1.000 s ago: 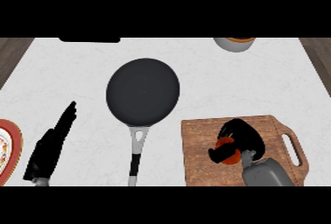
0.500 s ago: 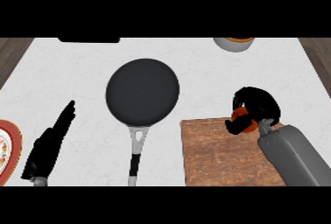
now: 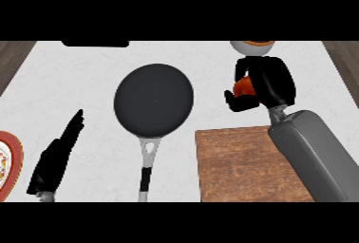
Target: Pick the tomato from the cutting board and place it in the pan
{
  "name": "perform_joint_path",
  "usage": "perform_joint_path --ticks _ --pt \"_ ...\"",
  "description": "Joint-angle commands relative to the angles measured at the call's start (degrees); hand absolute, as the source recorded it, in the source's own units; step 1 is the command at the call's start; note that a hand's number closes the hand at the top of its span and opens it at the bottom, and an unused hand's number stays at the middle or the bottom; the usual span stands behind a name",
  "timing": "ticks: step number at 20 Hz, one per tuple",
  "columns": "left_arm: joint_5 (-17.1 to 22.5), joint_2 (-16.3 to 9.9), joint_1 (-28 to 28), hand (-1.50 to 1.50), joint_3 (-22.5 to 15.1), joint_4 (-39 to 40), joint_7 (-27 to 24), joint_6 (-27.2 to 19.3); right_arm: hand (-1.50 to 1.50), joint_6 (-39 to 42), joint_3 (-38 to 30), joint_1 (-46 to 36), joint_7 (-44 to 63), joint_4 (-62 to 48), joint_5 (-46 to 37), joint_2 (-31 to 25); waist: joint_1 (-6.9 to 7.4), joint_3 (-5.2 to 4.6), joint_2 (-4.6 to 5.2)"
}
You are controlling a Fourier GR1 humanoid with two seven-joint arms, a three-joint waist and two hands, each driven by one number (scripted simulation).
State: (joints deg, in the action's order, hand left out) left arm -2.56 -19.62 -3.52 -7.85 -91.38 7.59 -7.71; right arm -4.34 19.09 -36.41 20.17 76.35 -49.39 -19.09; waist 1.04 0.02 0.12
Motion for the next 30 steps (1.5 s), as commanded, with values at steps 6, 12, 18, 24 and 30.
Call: perform_joint_path --ticks 6,12,18,24,30 --pt "-1.6 0.3 -1.6 0.00 0.4 -1.3 -1.0 0.7 1.50 -3.0 -2.8 -13.6 -2.8 -13.4 1.8 14.4 0.33 -0.02 0.07" --pt "-1.7 1.2 3.0 0.00 0.7 -0.7 2.7 1.3 1.50 -8.7 -5.2 -23.5 -6.7 -32.5 6.3 18.9 1.33 -0.02 0.54" --pt "-3.5 3.2 4.7 0.00 -1.4 2.3 0.4 1.1 1.50 -12.6 -1.5 -28.4 -8.9 -44.5 15.2 19.0 4.23 -0.07 1.57" --pt "-3.5 3.8 6.0 0.00 -2.9 1.6 1.1 2.5 1.50 -10.6 5.6 -32.2 -6.1 -51.1 18.0 19.1 7.63 -0.13 2.12" --pt "-3.0 3.4 8.8 0.00 -2.4 1.9 1.6 3.7 -1.50 -5.2 -1.1 -26.4 -8.0 -52.5 31.6 19.1 8.71 0.04 2.87"
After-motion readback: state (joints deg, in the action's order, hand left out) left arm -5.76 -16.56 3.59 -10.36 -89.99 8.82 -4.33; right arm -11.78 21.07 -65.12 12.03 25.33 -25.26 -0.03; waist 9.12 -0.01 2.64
